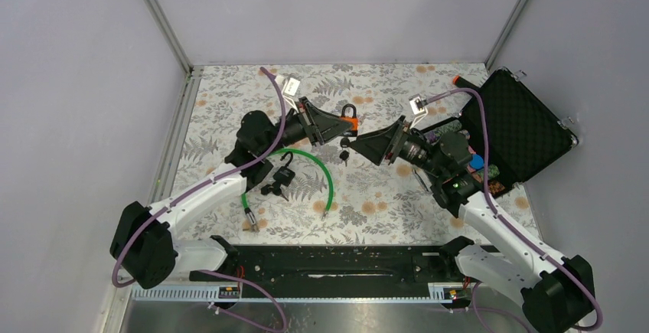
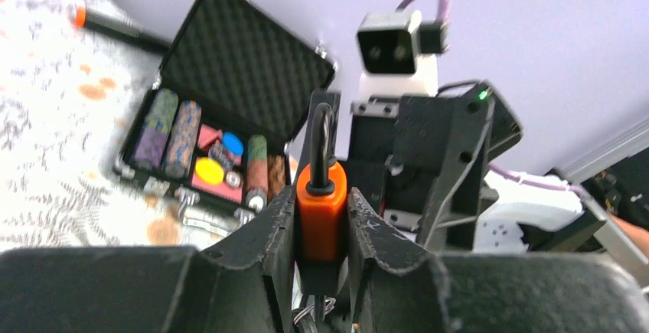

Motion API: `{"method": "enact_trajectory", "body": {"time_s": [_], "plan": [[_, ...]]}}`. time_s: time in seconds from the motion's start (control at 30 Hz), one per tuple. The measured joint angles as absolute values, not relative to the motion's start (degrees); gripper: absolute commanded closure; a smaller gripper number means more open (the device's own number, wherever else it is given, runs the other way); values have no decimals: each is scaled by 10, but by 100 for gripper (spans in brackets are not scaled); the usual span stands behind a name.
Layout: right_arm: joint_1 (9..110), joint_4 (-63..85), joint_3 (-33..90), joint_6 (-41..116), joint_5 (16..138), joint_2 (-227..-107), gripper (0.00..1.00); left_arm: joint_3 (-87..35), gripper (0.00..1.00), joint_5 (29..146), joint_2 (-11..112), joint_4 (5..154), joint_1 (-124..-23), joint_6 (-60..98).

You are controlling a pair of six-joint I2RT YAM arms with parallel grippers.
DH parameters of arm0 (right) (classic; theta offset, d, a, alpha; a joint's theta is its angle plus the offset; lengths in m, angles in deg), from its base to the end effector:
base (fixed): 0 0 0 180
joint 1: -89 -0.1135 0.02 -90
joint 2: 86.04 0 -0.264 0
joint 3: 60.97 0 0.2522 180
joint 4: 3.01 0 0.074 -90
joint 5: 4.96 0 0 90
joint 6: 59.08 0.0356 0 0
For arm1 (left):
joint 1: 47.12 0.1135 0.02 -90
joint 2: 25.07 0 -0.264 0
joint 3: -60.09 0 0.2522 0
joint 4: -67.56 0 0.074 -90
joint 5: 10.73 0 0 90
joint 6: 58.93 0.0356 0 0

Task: Lock with the key
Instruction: Lock the lock.

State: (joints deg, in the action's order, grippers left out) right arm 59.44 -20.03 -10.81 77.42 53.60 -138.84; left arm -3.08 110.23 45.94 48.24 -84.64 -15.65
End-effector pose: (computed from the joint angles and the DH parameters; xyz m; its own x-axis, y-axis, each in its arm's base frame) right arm 0.1765 0.1214 0.3381 -0.4754 0.4419 -0.7608 -0.7490 0.2504 0.6135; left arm 0.2160 -0.1889 0.3495 -0.5631 -0.3547 -0.7464 0.7471 0.1675 -0.6433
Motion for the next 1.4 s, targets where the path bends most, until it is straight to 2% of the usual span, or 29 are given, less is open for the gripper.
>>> {"method": "enact_trajectory", "body": {"time_s": [0.1,0.17,0.5,0.6,0.67,0.83,1.07,1.4], "plan": [[594,-221,-108,781,534,-1396,38,-28,100,1079,460,428,-846,-180],[594,-231,-105,784,528,-1404,43,-28,100,1067,462,385,-848,-196],[594,-271,-77,796,501,-1443,31,-24,100,1037,470,283,-856,-226],[594,-290,-62,806,491,-1457,30,-18,100,1035,472,274,-859,-230],[594,-296,-52,810,484,-1466,37,-18,100,1034,475,272,-859,-230],[591,-301,-34,819,474,-1481,60,-17,100,1034,479,265,-860,-237],[586,-305,-30,824,460,-1485,100,-17,100,1029,481,255,-860,-241],[587,-285,-33,804,451,-1477,100,-24,100,1043,483,278,-846,-259]]}}
